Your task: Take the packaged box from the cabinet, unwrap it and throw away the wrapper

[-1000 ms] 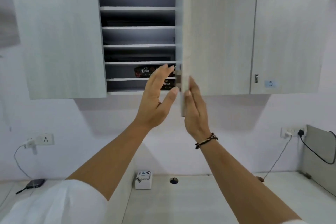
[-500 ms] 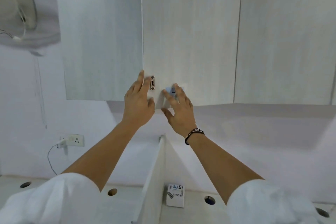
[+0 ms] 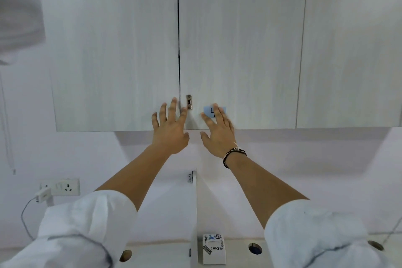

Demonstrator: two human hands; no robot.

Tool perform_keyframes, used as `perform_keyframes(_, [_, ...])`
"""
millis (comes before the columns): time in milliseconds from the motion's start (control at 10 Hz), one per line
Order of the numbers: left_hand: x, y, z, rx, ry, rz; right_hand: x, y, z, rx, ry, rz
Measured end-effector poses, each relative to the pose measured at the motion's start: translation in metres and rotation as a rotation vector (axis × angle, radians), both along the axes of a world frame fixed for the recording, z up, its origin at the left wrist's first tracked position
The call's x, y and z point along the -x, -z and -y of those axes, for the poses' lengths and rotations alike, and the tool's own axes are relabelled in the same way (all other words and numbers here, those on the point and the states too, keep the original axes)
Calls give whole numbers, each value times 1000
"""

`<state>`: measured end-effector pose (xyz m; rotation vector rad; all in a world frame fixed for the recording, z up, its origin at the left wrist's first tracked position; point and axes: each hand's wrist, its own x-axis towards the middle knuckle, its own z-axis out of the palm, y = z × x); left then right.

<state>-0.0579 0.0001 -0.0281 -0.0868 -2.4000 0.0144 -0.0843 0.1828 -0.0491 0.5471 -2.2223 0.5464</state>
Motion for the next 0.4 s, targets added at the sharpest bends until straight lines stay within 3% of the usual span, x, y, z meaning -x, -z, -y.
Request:
perform_keyframes(100, [6,-1,1,19,19,28,1,-4,0,15,-5,6])
perform_keyframes(200, [6,-9,4,-136,170,-43,-1,-14,-2,70,-38,46])
perform_keyframes(300, [-6,-41,0,-681,469,-148,-19,-45,-8,485,-298,182])
perform_keyframes(400, [-22,-86,-7,-1155,693,-172,-34,-83,-13,811,-509,184])
